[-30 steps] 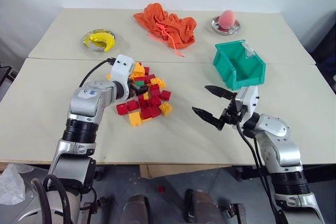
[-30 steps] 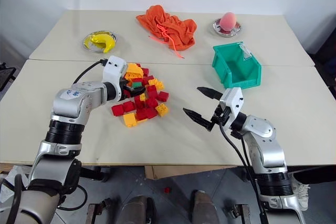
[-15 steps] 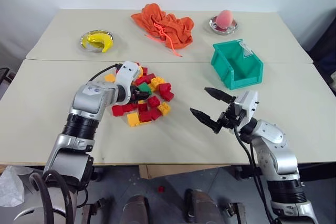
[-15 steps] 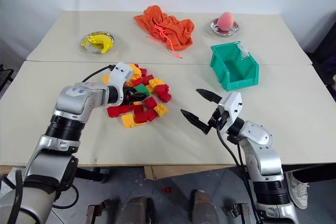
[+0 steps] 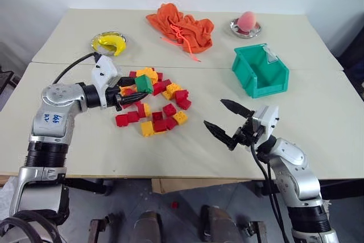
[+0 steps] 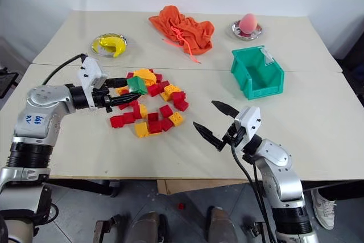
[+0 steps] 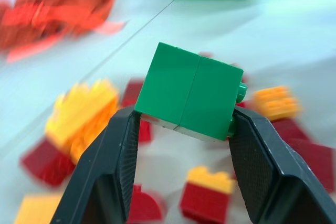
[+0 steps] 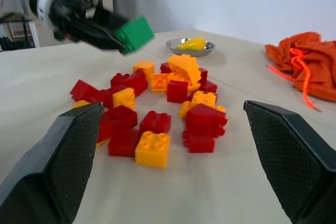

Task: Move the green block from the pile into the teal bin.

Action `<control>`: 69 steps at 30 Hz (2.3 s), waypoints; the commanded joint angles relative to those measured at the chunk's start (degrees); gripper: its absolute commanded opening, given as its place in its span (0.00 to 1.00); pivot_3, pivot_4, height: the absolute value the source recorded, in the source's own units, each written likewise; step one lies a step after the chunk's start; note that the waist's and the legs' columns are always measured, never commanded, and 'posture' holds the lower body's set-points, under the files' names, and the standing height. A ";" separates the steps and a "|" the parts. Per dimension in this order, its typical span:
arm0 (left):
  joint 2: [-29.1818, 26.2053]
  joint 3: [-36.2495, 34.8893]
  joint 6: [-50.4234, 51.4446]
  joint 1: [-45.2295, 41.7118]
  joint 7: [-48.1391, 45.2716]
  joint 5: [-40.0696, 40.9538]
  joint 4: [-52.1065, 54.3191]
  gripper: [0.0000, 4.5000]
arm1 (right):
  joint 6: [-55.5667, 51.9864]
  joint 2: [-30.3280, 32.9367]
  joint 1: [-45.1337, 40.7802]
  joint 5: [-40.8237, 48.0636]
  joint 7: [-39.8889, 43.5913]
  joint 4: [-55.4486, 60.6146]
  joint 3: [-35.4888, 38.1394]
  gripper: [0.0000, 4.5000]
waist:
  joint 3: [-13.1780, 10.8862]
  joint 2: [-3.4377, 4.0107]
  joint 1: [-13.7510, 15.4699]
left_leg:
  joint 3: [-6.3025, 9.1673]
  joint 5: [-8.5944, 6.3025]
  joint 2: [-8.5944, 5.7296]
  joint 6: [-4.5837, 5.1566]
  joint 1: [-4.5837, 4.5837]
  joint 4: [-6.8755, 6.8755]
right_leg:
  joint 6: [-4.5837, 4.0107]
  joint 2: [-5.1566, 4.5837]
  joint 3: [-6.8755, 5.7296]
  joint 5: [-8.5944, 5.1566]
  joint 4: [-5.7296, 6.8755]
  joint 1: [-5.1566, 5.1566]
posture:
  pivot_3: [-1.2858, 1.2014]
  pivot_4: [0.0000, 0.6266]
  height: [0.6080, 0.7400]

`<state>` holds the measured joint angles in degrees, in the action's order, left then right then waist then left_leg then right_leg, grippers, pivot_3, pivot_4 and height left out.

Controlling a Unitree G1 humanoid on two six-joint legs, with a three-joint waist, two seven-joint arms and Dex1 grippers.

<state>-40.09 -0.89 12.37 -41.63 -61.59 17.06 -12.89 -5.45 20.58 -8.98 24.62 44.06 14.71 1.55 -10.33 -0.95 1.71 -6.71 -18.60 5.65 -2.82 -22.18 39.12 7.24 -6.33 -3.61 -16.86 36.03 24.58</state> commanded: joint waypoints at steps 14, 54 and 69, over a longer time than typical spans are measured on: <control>35.83 23.17 -23.86 -24.05 -3.04 -19.23 -42.08 0.48 | -2.12 7.09 27.65 2.58 -6.65 17.58 21.47 1.00 | 0.01 -0.03 1.21 | -0.05 -0.10 -0.10 0.18 -0.01 0.02 | 0.19 -0.02 -0.01 0.11 -0.45 -0.13 | 0.52 0.24 1.00; 7.75 -1.19 -8.73 16.77 -10.35 4.57 9.02 1.00 | -32.18 26.08 -17.21 -6.35 7.88 -8.64 -9.01 0.78 | 0.11 0.16 -0.32 | -0.11 -0.17 -0.10 0.29 -0.04 0.27 | 0.19 -0.21 -0.12 0.12 -0.06 -0.03 | 0.52 0.24 1.00; 16.81 -8.78 -3.18 15.87 11.85 9.06 11.52 1.00 | -27.25 17.84 -28.97 -2.74 -10.23 -16.42 12.31 0.47 | 0.11 0.16 -0.42 | -0.12 -0.17 -0.08 0.28 -0.02 0.28 | 0.21 -0.21 -0.11 0.13 -0.05 -0.04 | 0.52 0.24 1.00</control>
<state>-23.45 -8.42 8.86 -25.41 -51.50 24.54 -4.01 -34.81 38.00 -37.05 22.94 35.83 -0.01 12.05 -10.22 -0.79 1.29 -6.85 -18.77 5.56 -2.54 -22.18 39.37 7.44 -6.55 -3.72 -16.73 35.98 24.54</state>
